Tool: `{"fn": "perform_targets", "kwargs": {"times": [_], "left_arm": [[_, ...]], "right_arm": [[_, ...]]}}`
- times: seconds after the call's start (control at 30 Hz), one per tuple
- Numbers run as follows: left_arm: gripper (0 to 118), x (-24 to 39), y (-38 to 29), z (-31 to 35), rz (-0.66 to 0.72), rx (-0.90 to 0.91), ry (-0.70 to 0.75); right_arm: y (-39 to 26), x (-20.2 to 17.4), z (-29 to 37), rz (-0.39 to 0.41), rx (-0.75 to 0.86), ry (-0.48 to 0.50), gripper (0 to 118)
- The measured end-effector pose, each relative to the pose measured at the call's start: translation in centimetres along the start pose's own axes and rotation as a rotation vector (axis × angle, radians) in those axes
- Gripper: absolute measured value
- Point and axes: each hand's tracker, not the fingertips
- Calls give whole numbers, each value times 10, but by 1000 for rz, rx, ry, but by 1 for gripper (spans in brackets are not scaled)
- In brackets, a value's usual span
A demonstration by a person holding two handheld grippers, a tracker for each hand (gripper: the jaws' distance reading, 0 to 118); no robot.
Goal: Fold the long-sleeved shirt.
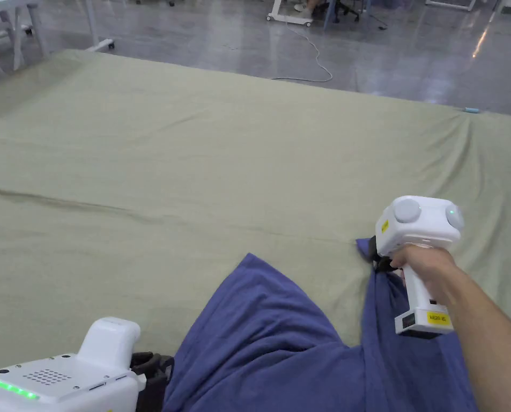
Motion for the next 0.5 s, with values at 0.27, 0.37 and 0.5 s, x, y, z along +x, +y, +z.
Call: {"fn": "perform_targets", "kwargs": {"times": [0.27, 0.37, 0.5], "left_arm": [[0, 8, -2, 11, 1, -6, -58], [0, 14, -6, 15, -16, 3, -75], [0, 22, -10, 18, -44, -3, -84]], "right_arm": [[-81, 19, 153, 113, 231, 133, 0], [-155, 36, 237, 212, 335, 187, 0], [-258, 64, 313, 240, 369, 212, 0]]}}
